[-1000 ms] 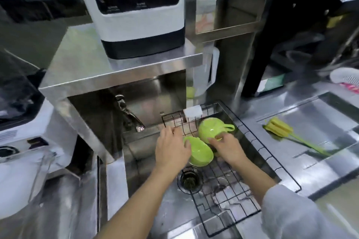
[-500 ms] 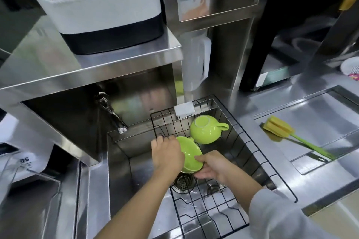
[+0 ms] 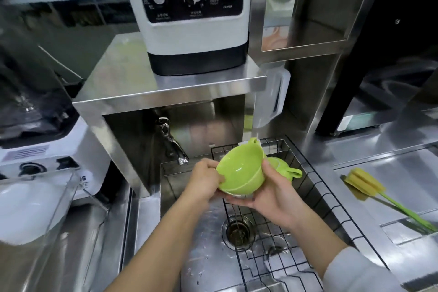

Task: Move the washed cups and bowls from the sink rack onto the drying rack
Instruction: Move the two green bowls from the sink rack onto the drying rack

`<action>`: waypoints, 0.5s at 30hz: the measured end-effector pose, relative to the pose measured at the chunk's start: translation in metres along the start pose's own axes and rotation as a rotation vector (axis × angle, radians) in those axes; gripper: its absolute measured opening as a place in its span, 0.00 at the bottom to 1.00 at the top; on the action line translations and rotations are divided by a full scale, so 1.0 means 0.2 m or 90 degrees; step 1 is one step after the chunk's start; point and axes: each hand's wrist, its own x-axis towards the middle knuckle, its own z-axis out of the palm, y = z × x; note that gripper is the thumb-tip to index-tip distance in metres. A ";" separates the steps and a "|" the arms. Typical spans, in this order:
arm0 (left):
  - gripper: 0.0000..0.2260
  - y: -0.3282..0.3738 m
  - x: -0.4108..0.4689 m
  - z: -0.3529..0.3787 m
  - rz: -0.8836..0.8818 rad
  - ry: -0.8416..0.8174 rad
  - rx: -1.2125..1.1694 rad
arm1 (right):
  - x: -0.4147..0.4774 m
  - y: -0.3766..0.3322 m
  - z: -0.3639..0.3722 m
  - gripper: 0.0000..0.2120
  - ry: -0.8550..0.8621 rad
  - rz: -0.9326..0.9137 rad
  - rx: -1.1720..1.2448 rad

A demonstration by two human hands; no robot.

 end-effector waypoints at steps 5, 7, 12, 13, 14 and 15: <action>0.09 0.05 -0.10 -0.24 0.000 -0.036 -0.081 | 0.02 0.05 0.32 0.43 0.039 -0.177 -0.193; 0.13 0.09 -0.15 -0.36 0.021 -0.082 -0.083 | 0.02 0.09 0.46 0.42 0.058 -0.259 -0.343; 0.22 0.15 -0.33 -0.70 0.133 -0.171 -0.107 | 0.05 0.21 0.82 0.42 0.034 -0.407 -0.573; 0.25 0.16 -0.37 -0.77 0.145 -0.190 -0.141 | 0.06 0.24 0.88 0.43 0.035 -0.424 -0.602; 0.28 0.15 -0.39 -0.85 0.164 -0.201 -0.168 | 0.07 0.26 0.95 0.44 0.028 -0.437 -0.635; 0.29 0.15 -0.42 -0.91 0.186 -0.211 -0.195 | 0.09 0.28 1.01 0.44 0.013 -0.448 -0.674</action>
